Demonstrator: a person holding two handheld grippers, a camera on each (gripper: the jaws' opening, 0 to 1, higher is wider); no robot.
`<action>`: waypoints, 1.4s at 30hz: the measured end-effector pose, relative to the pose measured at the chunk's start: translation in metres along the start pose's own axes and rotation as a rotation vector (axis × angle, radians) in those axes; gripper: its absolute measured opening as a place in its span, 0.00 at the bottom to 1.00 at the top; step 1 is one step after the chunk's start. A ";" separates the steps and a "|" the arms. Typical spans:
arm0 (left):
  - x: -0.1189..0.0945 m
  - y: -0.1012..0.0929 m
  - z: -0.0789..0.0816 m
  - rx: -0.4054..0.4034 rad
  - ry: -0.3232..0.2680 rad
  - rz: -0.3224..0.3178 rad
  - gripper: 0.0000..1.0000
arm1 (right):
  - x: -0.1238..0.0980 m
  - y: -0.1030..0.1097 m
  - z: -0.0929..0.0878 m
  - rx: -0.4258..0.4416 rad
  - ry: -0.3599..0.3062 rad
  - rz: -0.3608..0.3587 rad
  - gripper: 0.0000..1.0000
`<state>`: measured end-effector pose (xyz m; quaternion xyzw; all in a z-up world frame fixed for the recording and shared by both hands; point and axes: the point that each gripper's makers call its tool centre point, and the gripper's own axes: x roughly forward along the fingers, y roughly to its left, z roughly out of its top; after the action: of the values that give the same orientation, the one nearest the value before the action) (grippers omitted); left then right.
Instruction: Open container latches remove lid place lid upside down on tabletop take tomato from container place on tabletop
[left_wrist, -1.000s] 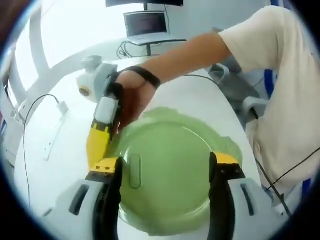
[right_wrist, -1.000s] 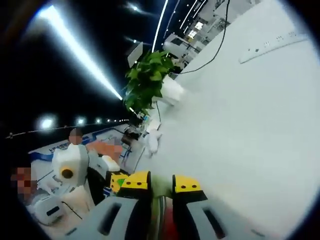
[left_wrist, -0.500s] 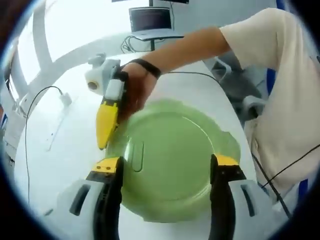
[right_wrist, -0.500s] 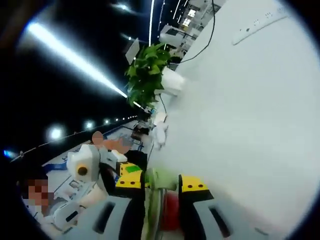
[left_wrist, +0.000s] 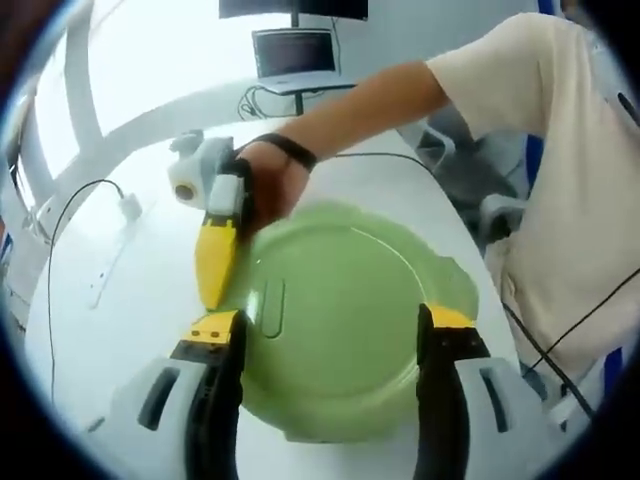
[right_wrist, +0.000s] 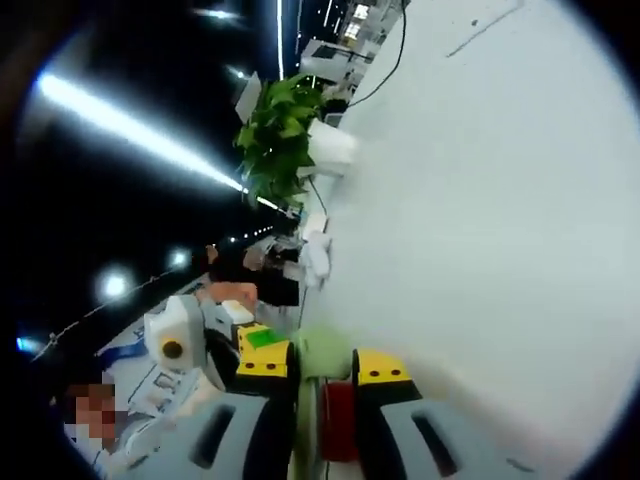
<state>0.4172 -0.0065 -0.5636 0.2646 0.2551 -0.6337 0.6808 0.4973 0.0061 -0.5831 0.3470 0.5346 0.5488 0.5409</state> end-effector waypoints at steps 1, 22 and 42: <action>0.000 0.001 -0.001 0.002 0.001 -0.002 0.64 | 0.000 -0.001 0.000 0.021 0.005 0.002 0.16; 0.001 0.000 -0.001 0.012 0.020 -0.007 0.63 | 0.000 0.004 -0.010 -0.099 0.062 -0.120 0.04; 0.003 0.001 0.000 0.018 0.056 -0.024 0.63 | 0.004 0.012 -0.007 -0.446 0.008 -0.240 0.03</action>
<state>0.4181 -0.0086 -0.5655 0.2851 0.2714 -0.6365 0.6633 0.4871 0.0100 -0.5736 0.1509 0.4397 0.5863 0.6634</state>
